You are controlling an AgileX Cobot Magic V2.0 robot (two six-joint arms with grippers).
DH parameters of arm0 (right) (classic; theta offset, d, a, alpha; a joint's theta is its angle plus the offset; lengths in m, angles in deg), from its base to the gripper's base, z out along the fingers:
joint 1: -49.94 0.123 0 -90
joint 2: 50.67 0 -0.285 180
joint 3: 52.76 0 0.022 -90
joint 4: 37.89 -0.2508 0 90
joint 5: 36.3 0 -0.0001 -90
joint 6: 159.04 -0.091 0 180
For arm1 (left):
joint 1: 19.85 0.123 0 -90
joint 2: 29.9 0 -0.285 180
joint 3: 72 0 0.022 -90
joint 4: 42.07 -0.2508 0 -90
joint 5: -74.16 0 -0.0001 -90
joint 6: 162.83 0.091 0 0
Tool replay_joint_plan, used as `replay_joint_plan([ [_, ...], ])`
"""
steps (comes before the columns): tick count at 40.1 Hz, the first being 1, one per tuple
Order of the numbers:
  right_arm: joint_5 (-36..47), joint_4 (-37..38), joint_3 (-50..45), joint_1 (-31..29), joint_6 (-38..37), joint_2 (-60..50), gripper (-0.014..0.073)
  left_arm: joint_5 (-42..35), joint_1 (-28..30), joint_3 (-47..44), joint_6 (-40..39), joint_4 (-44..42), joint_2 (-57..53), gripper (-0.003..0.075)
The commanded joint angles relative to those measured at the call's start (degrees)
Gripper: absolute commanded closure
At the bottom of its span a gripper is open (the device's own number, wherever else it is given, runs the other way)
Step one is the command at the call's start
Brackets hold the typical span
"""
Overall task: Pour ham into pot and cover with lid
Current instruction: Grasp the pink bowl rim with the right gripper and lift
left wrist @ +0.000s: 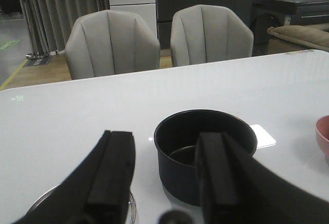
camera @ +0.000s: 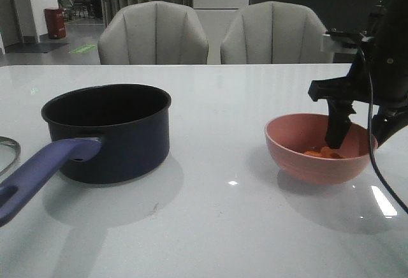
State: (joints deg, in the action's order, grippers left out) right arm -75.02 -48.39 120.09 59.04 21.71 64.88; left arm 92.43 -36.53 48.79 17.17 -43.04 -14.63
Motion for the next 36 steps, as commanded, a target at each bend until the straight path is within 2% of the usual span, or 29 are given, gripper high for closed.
replay_joint_plan([
  [1, 1.1, -0.5, 1.8, -0.2, 0.7, -2.4, 0.0276, -4.6, -0.3, 1.6, -0.3, 0.1, 0.4, 0.0389],
  [5, 1.3, -1.5, 1.8, -0.2, 0.7, -2.5, 0.0474, -4.6, -0.3, 1.6, -0.3, 0.1, 0.4, 0.0389],
  [7, 0.5, -2.0, 1.8, -0.2, 0.7, -2.5, 0.0444, -4.6, -0.3, 1.6, -0.3, 0.1, 0.4, 0.0389],
  [14, 1.4, -1.5, 2.0, -0.3, 0.6, -2.5, 0.0454, -4.6, -0.3, 1.6, -0.3, 0.1, 0.4, 0.0389],
  [21, -2.7, -2.0, 8.0, 0.9, 0.6, -4.6, 0.0454, -4.6, -0.3, 1.6, -0.3, 0.1, 0.4, 0.0389],
  [33, -0.6, -1.9, 21.7, 12.6, 0.9, -8.4, 0.0454, -4.6, -0.3, 1.6, -0.3, 0.1, 0.4, 0.0389],
  [36, 3.4, -1.9, 23.9, 16.2, 1.0, -8.4, 0.0454, -4.6, -0.3, 1.6, -0.3, 0.1, 0.4, 0.0389],
])
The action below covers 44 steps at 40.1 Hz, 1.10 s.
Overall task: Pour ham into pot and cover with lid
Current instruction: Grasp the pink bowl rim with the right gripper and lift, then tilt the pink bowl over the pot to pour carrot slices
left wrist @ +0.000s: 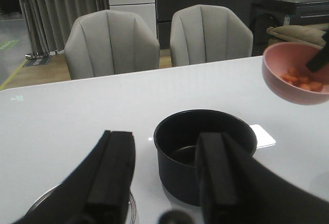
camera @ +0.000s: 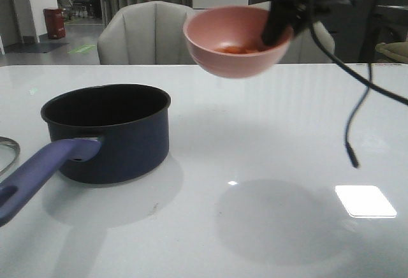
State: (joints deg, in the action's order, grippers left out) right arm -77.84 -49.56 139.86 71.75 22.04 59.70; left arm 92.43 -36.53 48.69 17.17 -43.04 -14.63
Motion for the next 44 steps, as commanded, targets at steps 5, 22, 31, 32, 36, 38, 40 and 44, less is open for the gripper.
replay_joint_plan([
  [5, 16.7, -0.6, 4.5, 7.7, 3.1, -3.1, 0.0454, -4.6, -0.3, 1.7, -0.3, 0.1, 0.4, 0.0389],
  [22, 50.2, 6.3, 0.1, 13.7, 10.9, 4.3, 0.0454, -4.6, -0.3, 1.7, -0.3, 0.1, 0.4, 0.0389],
  [31, 80.7, 15.9, -9.9, 14.9, 11.8, 6.4, 0.0454, -4.6, -0.3, 1.7, -0.3, 0.1, 0.4, 0.0389],
  [32, 84.4, 16.4, -11.2, 14.9, 12.8, 6.5, 0.0454, -4.6, -0.3, 1.7, -0.3, 0.1, 0.4, 0.0389],
  [36, 95.7, 16.5, -14.7, 14.9, 18.3, 7.2, 0.0454, -4.6, -0.3, 1.7, -0.3, 0.1, 0.4, 0.0389],
  [38, 99.9, 16.5, -15.9, 15.0, 22.0, 7.6, 0.0454, -4.6, -0.3, 1.7, -0.3, 0.1, 0.4, 0.0389],
  [40, 104.7, 16.6, -16.6, 15.2, 25.8, 8.1, 0.0454, -4.6, -0.3, 1.7, -0.3, 0.1, 0.4, 0.0389],
  [44, 112.0, 17.0, -17.0, 15.3, 33.3, 9.7, 0.0454, -4.6, -0.3, 1.7, -0.3, 0.1, 0.4, 0.0389],
])
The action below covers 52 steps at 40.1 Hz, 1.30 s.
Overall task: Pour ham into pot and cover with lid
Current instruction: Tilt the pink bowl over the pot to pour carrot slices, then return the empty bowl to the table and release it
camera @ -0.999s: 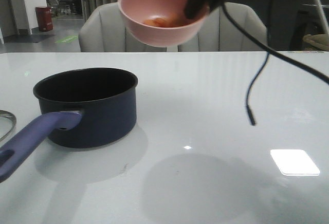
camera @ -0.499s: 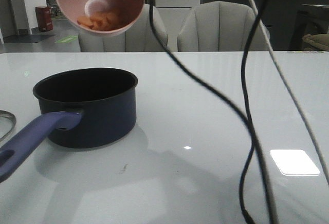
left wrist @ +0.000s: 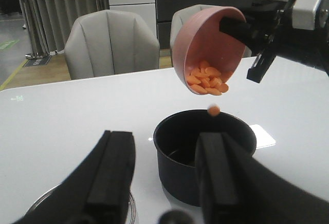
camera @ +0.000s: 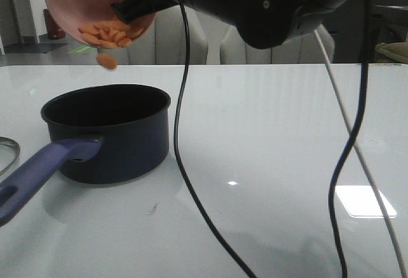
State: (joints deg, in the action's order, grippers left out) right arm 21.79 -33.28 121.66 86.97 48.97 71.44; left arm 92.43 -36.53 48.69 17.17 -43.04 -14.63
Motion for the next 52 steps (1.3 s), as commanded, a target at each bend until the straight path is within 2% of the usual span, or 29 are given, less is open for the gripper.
replay_joint_plan([
  [1, 13.5, 1.0, 1.2, 0.1, 7.6, -1.6, 0.0454, -4.6, -0.3, 1.7, -0.3, 0.1, 0.4, 0.0389],
  [10, 14.2, 4.0, 1.2, 0.9, 12.8, 0.2, 0.0454, -4.6, -0.3, 1.7, -0.3, 0.1, 0.4, 0.0389],
  [17, 14.2, 3.6, 1.2, 1.0, 12.9, 0.3, 0.0454, -4.6, -0.3, 1.7, -0.3, 0.1, 0.4, 0.0389],
  [22, 13.5, 0.4, 1.2, 1.0, 6.9, 0.3, 0.0454, -4.6, -0.3, 1.7, -0.3, 0.1, 0.4, 0.0389],
  [26, 10.4, -7.8, 1.2, 1.0, -5.3, -0.2, 0.0454, -4.6, -0.3, 1.7, -0.3, 0.1, 0.4, 0.0389],
  [28, 7.1, -12.7, 1.4, 1.0, -14.3, -0.7, 0.0454, -4.6, -0.3, 1.7, -0.3, 0.1, 0.4, 0.0389],
  [32, -2.8, -19.3, 1.5, 0.9, -23.9, -2.8, 0.0454, -4.6, -0.3, 1.7, -0.3, 0.1, 0.4, 0.0389],
  [43, -37.9, -20.0, 1.5, -0.3, -23.6, -14.6, 0.0454, -4.6, -0.3, 1.7, -0.3, 0.1, 0.4, 0.0389],
  [52, -58.1, -20.0, 1.5, -4.7, -19.6, -22.4, 0.0454, -4.6, -0.3, 1.7, -0.3, 0.1, 0.4, 0.0389],
])
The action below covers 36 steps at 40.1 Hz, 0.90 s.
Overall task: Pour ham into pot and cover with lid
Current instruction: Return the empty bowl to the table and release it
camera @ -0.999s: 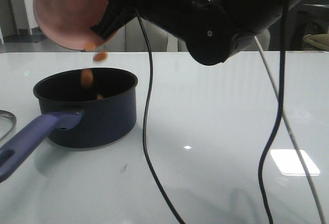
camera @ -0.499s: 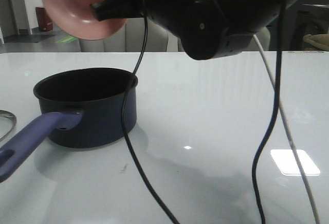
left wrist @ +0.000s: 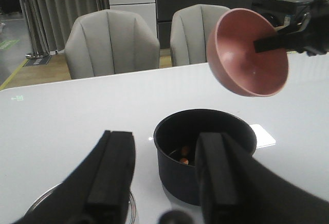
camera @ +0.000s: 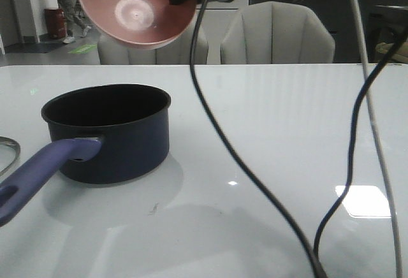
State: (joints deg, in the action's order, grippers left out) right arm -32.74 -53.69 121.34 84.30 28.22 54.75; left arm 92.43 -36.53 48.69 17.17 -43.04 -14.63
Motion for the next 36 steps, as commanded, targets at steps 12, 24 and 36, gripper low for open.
replay_joint_plan([
  [12, -25.5, 0.4, 1.9, -14.6, 1.1, -10.3, 0.0454, -4.6, -0.3, 1.7, -0.3, 0.1, 0.4, 0.0389],
  [24, -38.5, 0.3, 1.9, -25.2, 1.0, -7.1, 0.0454, -4.6, -0.3, 1.7, -0.3, 0.1, 0.4, 0.0389],
  [36, -41.0, 0.2, 1.9, -27.4, 0.9, -0.5, 0.0454, -4.6, -0.3, 1.7, -0.3, 0.1, 0.4, 0.0389],
])
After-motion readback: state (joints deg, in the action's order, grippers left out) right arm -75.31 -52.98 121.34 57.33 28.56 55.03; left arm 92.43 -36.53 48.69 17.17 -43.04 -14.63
